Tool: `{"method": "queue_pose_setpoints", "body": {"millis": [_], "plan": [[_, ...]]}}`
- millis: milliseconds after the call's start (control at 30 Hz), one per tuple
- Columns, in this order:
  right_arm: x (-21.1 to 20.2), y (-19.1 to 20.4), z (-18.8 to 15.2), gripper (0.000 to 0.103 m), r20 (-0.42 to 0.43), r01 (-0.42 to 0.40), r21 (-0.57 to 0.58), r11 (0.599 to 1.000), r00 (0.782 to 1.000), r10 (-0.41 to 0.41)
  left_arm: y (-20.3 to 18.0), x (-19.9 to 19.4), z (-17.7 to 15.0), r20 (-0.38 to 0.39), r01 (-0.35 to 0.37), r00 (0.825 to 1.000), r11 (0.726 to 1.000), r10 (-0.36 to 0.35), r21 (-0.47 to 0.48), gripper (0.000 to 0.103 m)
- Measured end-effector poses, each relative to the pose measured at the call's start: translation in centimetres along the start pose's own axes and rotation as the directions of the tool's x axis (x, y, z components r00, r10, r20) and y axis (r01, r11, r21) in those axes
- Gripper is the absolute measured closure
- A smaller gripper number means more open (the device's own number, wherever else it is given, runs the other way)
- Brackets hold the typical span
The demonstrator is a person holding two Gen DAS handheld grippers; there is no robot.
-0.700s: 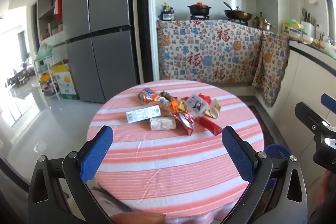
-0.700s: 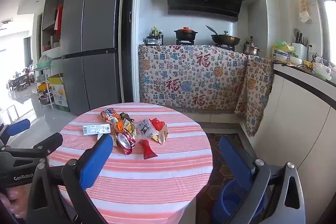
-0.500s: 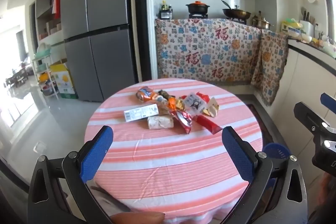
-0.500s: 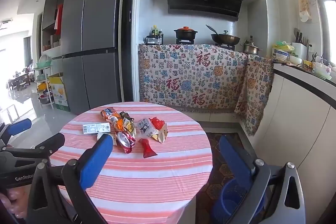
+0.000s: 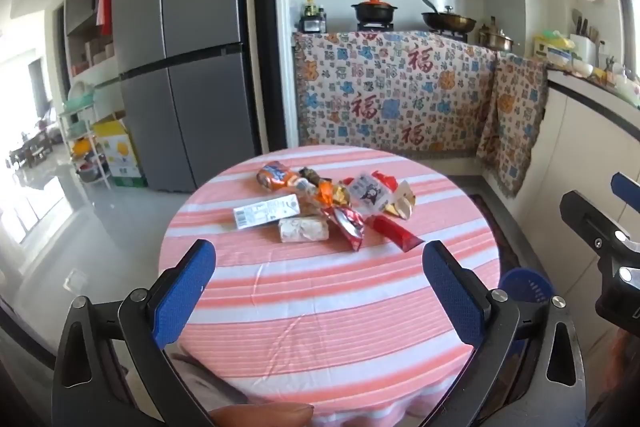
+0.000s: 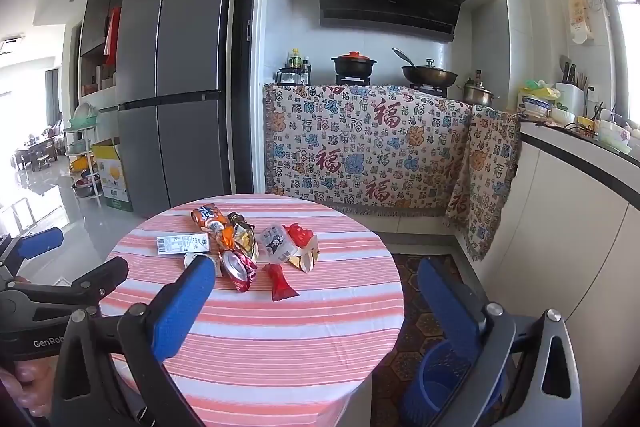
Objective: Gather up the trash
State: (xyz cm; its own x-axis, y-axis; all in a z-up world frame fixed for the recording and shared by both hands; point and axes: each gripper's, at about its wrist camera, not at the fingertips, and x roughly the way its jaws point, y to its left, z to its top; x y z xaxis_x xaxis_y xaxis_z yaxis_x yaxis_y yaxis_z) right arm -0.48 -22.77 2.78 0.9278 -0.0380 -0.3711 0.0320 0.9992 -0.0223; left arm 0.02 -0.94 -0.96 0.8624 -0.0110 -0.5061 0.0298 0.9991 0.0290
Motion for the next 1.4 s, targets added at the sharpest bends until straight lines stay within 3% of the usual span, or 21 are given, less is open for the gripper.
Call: {"method": "queue_pose_setpoints", "body": {"millis": [1400], "plan": [[0.46, 0.51, -0.26, 0.000, -0.002, 0.005, 0.005, 1.000, 1.000, -0.005, -0.34, 0.07, -0.19, -0.011, 0.006, 1.000, 1.000, -0.006, 0.007, 0.000]]}}
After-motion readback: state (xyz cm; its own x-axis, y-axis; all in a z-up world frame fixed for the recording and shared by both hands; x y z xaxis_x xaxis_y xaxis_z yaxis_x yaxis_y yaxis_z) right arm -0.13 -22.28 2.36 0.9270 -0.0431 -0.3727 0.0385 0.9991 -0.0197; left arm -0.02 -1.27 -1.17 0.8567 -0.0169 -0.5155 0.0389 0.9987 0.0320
